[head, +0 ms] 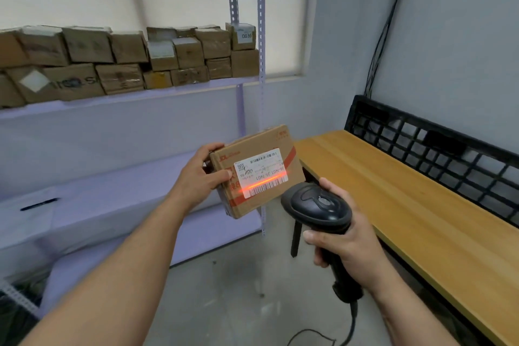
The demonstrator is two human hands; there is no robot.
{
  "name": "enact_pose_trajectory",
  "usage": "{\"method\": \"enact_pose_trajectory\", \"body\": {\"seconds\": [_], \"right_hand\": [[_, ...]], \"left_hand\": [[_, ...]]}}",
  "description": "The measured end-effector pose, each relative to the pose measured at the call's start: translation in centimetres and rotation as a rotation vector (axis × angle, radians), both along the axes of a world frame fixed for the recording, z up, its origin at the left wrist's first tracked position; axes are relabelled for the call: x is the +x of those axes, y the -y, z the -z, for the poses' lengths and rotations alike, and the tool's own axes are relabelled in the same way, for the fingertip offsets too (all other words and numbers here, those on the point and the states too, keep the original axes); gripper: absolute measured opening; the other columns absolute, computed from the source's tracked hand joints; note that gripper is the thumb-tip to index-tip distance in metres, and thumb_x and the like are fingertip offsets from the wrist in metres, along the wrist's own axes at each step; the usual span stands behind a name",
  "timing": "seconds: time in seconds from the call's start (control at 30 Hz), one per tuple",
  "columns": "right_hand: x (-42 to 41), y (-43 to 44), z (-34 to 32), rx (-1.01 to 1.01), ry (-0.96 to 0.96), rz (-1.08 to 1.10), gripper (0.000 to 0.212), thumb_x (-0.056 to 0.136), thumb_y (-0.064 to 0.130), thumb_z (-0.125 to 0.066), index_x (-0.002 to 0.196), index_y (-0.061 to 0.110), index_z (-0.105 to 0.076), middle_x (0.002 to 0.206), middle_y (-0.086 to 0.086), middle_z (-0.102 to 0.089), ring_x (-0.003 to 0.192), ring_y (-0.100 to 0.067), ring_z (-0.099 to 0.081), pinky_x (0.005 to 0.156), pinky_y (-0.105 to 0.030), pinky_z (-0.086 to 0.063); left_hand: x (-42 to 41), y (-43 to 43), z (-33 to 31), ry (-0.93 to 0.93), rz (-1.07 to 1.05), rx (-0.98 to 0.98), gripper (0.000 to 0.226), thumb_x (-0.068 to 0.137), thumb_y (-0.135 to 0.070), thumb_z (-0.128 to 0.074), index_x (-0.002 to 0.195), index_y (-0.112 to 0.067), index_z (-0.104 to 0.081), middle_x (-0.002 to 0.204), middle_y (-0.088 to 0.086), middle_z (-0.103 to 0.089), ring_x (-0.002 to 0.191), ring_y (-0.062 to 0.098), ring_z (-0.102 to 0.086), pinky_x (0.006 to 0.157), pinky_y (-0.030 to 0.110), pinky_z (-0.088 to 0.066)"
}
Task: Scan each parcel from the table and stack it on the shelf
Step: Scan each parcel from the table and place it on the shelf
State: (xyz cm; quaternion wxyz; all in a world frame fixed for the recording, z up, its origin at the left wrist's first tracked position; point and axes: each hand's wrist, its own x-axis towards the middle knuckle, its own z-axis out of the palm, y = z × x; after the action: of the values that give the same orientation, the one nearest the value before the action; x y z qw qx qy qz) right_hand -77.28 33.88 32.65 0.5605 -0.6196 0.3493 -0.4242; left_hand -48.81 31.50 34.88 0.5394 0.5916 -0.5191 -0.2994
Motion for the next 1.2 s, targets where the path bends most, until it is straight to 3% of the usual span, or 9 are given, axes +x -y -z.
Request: {"method": "enact_pose_trajectory", "body": {"seconds": [0.17,0.43,0.6,0.73,0.83,0.9,1.03,1.2], "right_hand": [[6.1,-1.2,-0.2,0.018,-0.010,-0.022,0.090,0.064,-0.001,-0.082,0.137,0.036,-0.045,0.091,-0.010,-0.072,0.045,-0.032,-0.054,0.043,-0.034,-0.046],[16.2,-3.5,0.1,-0.004,-0.041,-0.073,0.089,0.058,0.006,-0.079,0.132,0.043,-0.047,0.074,-0.007,-0.070,0.045,-0.032,-0.054,0.045,-0.034,-0.045],[21.7,-4.2,0.1,-0.011,-0.044,-0.146,0.089,0.059,0.005,-0.080,0.132,0.044,-0.048,0.080,-0.007,-0.071,0.045,-0.032,-0.054,0.045,-0.034,-0.046],[25.7,-4.3,-0.3,-0.031,-0.042,-0.209,0.089,0.066,-0.005,-0.082,0.130,0.045,-0.047,0.093,-0.003,-0.073,0.046,-0.029,-0.055,0.045,-0.034,-0.048],[28.8,-4.2,-0.5,-0.048,-0.044,-0.260,0.089,0.061,0.004,-0.080,0.130,0.047,-0.045,0.095,-0.008,-0.073,0.050,-0.031,-0.058,0.045,-0.035,-0.049],[30.9,-3.9,-0.5,-0.059,-0.045,-0.295,0.088,0.059,0.008,-0.079,0.129,0.050,-0.045,0.096,-0.008,-0.073,0.051,-0.031,-0.059,0.047,-0.036,-0.051],[35.8,-3.1,-1.0,-0.089,-0.014,-0.367,0.088,0.066,-0.004,-0.079,0.125,0.052,-0.048,0.106,0.001,-0.068,0.049,-0.028,-0.059,0.050,-0.040,-0.053],[42.5,-1.6,-2.4,-0.123,0.033,-0.433,0.088,0.072,-0.014,-0.075,0.125,0.049,-0.045,0.117,0.004,-0.062,0.050,-0.026,-0.060,0.049,-0.037,-0.053]], "left_hand": [[6.6,-2.1,0.0,0.000,-0.030,-0.004,0.052,0.084,0.003,-0.066,0.113,-0.038,-0.052,0.106,-0.009,-0.061,0.099,0.019,-0.058,0.085,0.039,-0.055],[16.6,-6.9,0.2,0.001,-0.130,-0.018,0.051,0.084,0.001,-0.067,0.119,-0.032,-0.050,0.105,-0.012,-0.058,0.106,0.026,-0.058,0.091,0.042,-0.053],[21.6,-10.2,0.6,-0.004,-0.217,-0.020,0.050,0.085,0.000,-0.067,0.119,-0.033,-0.050,0.107,-0.011,-0.059,0.107,0.024,-0.058,0.089,0.039,-0.054],[24.8,-12.6,0.8,-0.020,-0.318,-0.024,0.054,0.077,-0.013,-0.075,0.107,-0.053,-0.053,0.124,0.006,-0.056,0.111,0.026,-0.058,0.085,0.038,-0.056],[27.0,-14.3,0.9,-0.026,-0.404,-0.026,0.051,0.066,-0.031,-0.071,0.097,-0.066,-0.052,0.129,0.008,-0.051,0.111,0.025,-0.058,0.080,0.036,-0.058],[28.6,-15.1,0.8,-0.043,-0.450,-0.059,0.050,0.072,-0.025,-0.073,0.099,-0.062,-0.053,0.129,0.007,-0.050,0.108,0.025,-0.059,0.073,0.030,-0.058],[31.9,-15.7,0.7,-0.098,-0.530,-0.125,0.047,0.086,-0.009,-0.069,0.114,-0.041,-0.050,0.125,0.003,-0.051,0.099,0.021,-0.063,0.062,0.021,-0.055],[35.1,-15.4,-0.2,-0.219,-0.590,-0.184,0.042,0.091,-0.011,-0.063,0.120,-0.036,-0.045,0.116,-0.004,-0.054,0.097,0.016,-0.064,0.067,0.025,-0.056]]}}
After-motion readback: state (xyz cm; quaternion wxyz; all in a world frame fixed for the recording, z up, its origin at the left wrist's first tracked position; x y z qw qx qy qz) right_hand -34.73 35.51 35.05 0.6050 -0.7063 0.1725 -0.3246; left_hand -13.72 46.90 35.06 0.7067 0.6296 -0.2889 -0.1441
